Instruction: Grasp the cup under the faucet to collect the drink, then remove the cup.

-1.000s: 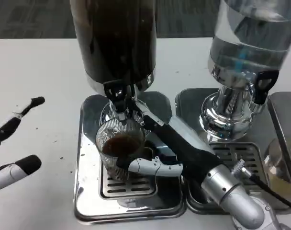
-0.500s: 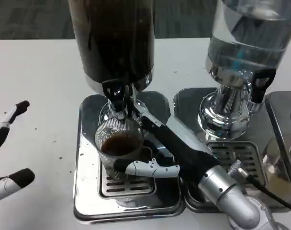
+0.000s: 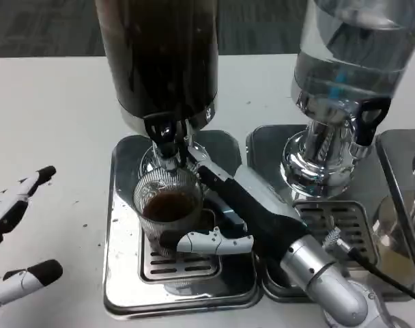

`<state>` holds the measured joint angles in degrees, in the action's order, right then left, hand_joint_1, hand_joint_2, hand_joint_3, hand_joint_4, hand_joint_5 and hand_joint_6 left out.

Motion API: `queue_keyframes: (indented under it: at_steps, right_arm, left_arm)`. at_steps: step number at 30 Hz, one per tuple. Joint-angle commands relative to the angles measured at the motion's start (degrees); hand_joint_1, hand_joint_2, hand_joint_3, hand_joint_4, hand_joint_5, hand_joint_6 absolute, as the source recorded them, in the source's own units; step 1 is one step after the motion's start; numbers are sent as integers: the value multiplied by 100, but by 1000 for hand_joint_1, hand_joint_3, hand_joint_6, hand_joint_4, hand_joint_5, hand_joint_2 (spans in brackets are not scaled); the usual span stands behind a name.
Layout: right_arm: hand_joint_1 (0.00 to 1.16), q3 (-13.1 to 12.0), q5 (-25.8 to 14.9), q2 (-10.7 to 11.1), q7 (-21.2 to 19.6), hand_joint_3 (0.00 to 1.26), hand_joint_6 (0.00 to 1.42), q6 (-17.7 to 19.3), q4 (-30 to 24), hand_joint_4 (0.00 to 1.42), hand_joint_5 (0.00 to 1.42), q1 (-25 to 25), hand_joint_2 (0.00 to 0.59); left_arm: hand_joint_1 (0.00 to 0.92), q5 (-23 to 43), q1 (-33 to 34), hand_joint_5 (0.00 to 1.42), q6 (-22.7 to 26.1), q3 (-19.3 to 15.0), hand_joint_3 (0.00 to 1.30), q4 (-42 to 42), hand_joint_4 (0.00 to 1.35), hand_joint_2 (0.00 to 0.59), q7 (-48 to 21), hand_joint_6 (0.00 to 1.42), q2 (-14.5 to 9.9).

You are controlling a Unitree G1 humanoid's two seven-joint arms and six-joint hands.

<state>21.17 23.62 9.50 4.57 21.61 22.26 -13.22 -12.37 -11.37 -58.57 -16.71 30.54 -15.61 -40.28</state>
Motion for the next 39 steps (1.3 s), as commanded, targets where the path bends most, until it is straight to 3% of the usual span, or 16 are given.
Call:
queue_keyframes:
  at_steps: [1, 12, 23, 39]
  right_arm:
    - [332, 109, 145, -100, -95, 0, 113, 36, 20, 0, 4, -157, 0]
    - [332, 190, 383, -135, -296, 0, 138, -30, 84, 0, 27, -193, 0]
    - [300, 221, 319, -316, -330, 0, 189, 22, 411, 0, 74, -362, 0]
    - [293, 203, 361, -336, -614, 19, 277, 100, 308, 35, 168, -240, 0]
  left_arm:
    - [0, -121, 50, 0, -77, 125, 20, 96, 0, 64, 121, 0, -190]
    - [0, -70, 90, 0, -49, 269, 38, 141, 0, 64, 172, 0, -316]
    - [0, -41, 70, 0, -25, 291, 48, 155, 0, 69, 151, 0, -340]
    - [0, -34, 63, 0, 3, 283, 57, 179, 0, 76, 123, 0, -421]
